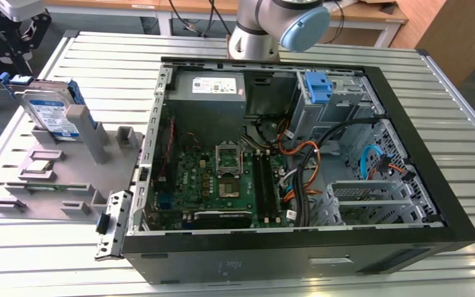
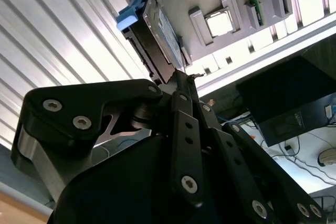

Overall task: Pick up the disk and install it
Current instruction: 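Pick up the disk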

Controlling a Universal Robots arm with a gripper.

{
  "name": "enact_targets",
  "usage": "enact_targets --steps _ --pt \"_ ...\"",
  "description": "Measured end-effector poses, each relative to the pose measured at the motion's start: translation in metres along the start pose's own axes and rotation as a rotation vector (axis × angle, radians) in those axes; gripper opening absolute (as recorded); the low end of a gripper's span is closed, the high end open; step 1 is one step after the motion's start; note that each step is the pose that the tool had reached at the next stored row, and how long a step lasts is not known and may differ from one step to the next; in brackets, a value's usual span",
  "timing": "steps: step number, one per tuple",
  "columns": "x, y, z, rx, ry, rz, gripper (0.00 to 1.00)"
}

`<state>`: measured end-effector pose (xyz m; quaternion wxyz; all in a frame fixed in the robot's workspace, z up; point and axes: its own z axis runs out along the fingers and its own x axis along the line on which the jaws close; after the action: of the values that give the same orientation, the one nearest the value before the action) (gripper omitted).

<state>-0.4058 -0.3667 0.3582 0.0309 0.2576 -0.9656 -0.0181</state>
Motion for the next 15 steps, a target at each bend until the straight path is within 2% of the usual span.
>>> enact_targets --steps 15 --pt "0.0000 0.0000 0.0000 0.0024 0.0023 -0.046 0.11"
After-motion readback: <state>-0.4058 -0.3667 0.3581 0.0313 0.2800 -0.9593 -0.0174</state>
